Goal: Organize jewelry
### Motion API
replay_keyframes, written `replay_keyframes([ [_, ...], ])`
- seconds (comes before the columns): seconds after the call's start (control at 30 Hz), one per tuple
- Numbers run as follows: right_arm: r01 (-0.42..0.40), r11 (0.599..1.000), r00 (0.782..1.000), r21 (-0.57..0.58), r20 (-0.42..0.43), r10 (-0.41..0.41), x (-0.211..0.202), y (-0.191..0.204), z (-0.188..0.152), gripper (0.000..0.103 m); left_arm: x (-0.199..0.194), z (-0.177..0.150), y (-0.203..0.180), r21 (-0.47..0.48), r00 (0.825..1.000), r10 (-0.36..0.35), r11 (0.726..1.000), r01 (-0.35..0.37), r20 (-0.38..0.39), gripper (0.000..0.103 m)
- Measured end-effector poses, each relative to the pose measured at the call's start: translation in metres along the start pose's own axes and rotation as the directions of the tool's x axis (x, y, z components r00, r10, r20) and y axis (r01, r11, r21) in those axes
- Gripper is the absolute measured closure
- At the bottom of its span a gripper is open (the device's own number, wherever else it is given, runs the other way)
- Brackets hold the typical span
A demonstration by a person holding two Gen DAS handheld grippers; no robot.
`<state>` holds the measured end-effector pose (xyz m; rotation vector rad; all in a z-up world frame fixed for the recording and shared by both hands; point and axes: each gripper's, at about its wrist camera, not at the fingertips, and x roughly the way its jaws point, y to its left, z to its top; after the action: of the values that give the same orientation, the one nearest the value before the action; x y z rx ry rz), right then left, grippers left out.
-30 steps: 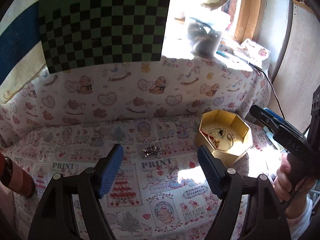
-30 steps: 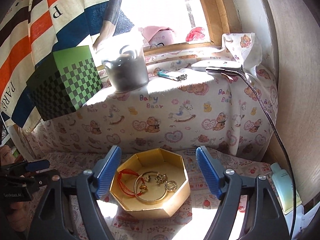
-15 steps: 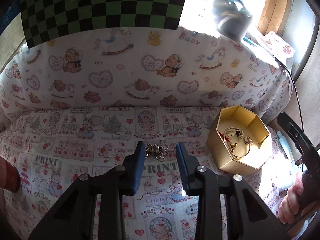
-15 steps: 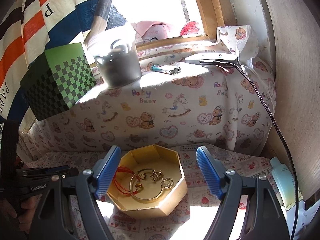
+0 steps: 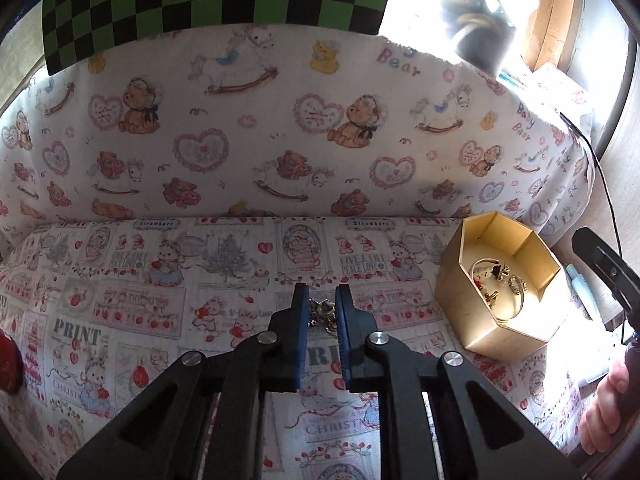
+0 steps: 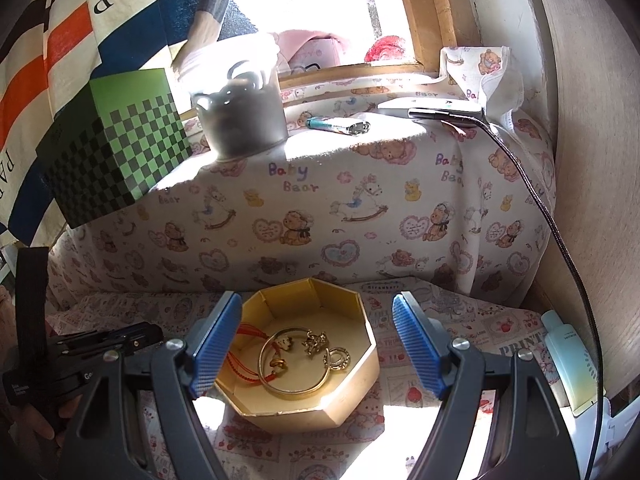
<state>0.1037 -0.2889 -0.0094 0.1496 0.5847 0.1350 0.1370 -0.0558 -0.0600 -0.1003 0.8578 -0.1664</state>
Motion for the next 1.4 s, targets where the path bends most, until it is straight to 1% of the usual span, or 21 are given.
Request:
replay_keyframes([
  [0.13, 0.001, 1.000, 1.000, 0.001, -0.001, -0.001, 0.000, -0.001, 0.000, 0.027, 0.006, 0.003, -0.004, 0.009, 1.000, -0.005, 1.000, 0.005, -0.004, 0.091],
  [0.23, 0.001, 1.000, 1.000, 0.018, -0.008, -0.001, 0.002, -0.005, 0.000, 0.027, 0.007, 0.003, -0.008, 0.032, 0.999, -0.036, 0.999, 0.037, -0.021, 0.091],
  [0.33, 0.000, 0.999, 1.000, 0.034, -0.019, 0.001, 0.004, -0.008, 0.000, 0.027, 0.013, 0.004, -0.016, 0.056, 1.000, -0.005, 0.998, 0.006, -0.024, 0.091],
  [0.43, 0.003, 0.999, 1.000, 0.035, -0.022, -0.003, 0.004, -0.009, 0.000, 0.027, 0.016, 0.005, -0.019, 0.073, 0.999, 0.032, 0.997, -0.032, -0.006, 0.091],
  [0.5, 0.010, 0.999, 1.000, 0.035, -0.019, -0.009, 0.003, -0.008, 0.001, 0.027, 0.018, 0.006, -0.015, 0.056, 1.000, -0.003, 0.998, 0.005, -0.024, 0.092],
  [0.53, 0.008, 0.999, 1.000, 0.035, -0.014, -0.008, 0.001, -0.009, 0.001, 0.027, 0.019, 0.006, -0.014, 0.051, 0.999, -0.013, 0.999, 0.015, -0.032, 0.095],
  [0.6, 0.004, 0.999, 1.000, 0.037, -0.006, -0.004, -0.001, -0.010, 0.002, 0.027, 0.020, 0.006, -0.011, 0.049, 0.999, 0.002, 0.999, 0.000, -0.032, 0.095],
  [0.73, 0.006, 0.999, 1.000, 0.047, -0.009, -0.006, -0.001, -0.012, 0.003, 0.027, 0.018, 0.006, -0.010, 0.047, 1.000, 0.004, 0.999, -0.003, -0.023, 0.097],
  [0.83, -0.003, 0.999, 1.000, 0.044, -0.011, 0.004, -0.001, -0.011, 0.004, 0.027, 0.002, 0.005, -0.006, 0.052, 1.000, 0.013, 0.999, -0.015, 0.027, 0.097],
  [0.9, -0.013, 0.999, 1.000, 0.031, 0.002, 0.013, -0.005, -0.009, 0.006, 0.027, -0.016, 0.004, -0.002, 0.031, 0.998, 0.008, 0.999, -0.010, 0.064, 0.097],
  [0.97, -0.023, 0.999, 1.000, 0.025, 0.022, 0.023, -0.012, -0.008, 0.007, 0.027, -0.034, 0.005, 0.003, 0.011, 0.997, -0.023, 1.000, 0.022, 0.080, 0.097],
  [1.03, -0.038, 0.999, 0.999, 0.030, 0.032, 0.037, -0.016, -0.007, 0.008, 0.027, -0.053, 0.006, 0.006, 0.019, 0.994, -0.035, 0.999, 0.034, 0.106, 0.097],
  [1.13, -0.065, 0.997, 0.997, 0.032, 0.041, 0.064, -0.022, -0.004, 0.009, 0.027, -0.083, 0.005, 0.008, 0.057, 0.987, -0.002, 0.998, -0.008, 0.162, 0.097],
  [1.2, -0.054, 0.999, 0.997, -0.003, 0.054, 0.054, -0.026, 0.004, 0.008, 0.027, -0.105, 0.001, 0.017, 0.027, 0.972, 0.037, 0.999, -0.045, 0.234, 0.097],
  [1.23, -0.038, 0.999, 0.997, -0.038, 0.070, 0.041, -0.031, 0.012, 0.006, 0.026, -0.116, 0.000, 0.023, -0.008, 0.956, 0.071, 0.997, -0.072, 0.286, 0.097],
  [1.27, -0.042, 0.996, 0.995, -0.076, 0.087, 0.049, -0.036, 0.020, 0.005, 0.020, -0.126, -0.001, 0.029, -0.034, 0.943, 0.094, 0.996, -0.088, 0.319, 0.097],
  [1.3, -0.066, 0.992, 0.991, -0.106, 0.106, 0.077, -0.044, 0.027, 0.005, 0.016, -0.135, 0.002, 0.034, -0.036, 0.936, 0.085, 0.996, -0.077, 0.340, 0.097],
  [1.33, -0.097, 0.989, 0.986, -0.112, 0.125, 0.110, -0.052, 0.033, 0.005, 0.009, -0.142, 0.003, 0.037, -0.031, 0.931, 0.068, 0.998, -0.061, 0.359, 0.097],
  [1.37, -0.126, 0.987, 0.981, -0.102, 0.136, 0.139, -0.058, 0.038, 0.005, 0.007, -0.146, 0.005, 0.041, -0.033, 0.926, 0.064, 0.998, -0.056, 0.372, 0.097],
  [1.4, -0.153, 0.984, 0.978, -0.088, 0.132, 0.163, -0.060, 0.043, 0.006, 0.007, -0.147, 0.007, 0.044, -0.043, 0.925, 0.073, 0.997, -0.061, 0.374, 0.097],
])
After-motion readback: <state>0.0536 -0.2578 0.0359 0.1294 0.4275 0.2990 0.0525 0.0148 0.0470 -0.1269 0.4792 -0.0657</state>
